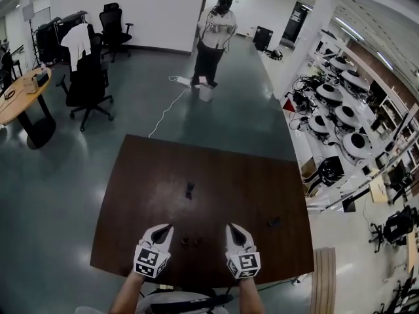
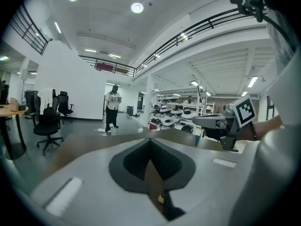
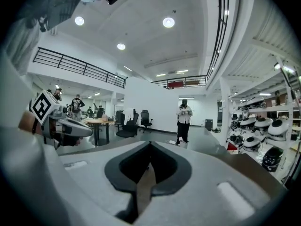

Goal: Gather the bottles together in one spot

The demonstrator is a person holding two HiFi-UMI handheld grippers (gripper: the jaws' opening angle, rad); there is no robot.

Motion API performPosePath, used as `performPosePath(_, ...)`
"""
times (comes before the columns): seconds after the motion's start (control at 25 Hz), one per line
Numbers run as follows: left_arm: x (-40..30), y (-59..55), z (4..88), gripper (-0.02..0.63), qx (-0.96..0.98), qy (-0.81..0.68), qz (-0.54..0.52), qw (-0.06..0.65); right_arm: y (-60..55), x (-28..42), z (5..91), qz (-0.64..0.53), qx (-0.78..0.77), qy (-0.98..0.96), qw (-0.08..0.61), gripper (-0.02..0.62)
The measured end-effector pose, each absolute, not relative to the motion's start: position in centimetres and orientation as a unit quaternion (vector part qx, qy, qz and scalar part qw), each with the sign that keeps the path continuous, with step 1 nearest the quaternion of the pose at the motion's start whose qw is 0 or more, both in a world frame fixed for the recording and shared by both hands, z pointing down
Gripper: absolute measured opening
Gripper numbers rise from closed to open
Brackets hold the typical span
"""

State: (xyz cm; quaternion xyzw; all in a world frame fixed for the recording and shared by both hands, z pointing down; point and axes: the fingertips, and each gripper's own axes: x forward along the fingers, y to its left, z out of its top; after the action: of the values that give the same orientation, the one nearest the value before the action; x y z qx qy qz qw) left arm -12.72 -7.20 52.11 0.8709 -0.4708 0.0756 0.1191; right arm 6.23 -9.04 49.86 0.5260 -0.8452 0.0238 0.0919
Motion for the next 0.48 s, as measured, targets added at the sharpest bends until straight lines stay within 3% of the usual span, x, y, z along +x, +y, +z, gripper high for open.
performPosePath(0.48, -14.0, -13.5, 57.2, -0.002, 0.840, -0.509, 0.104, 0.158, -16.5, 2.8, 56.9, 0.071, 0.451, -0.879, 0.138, 0.002)
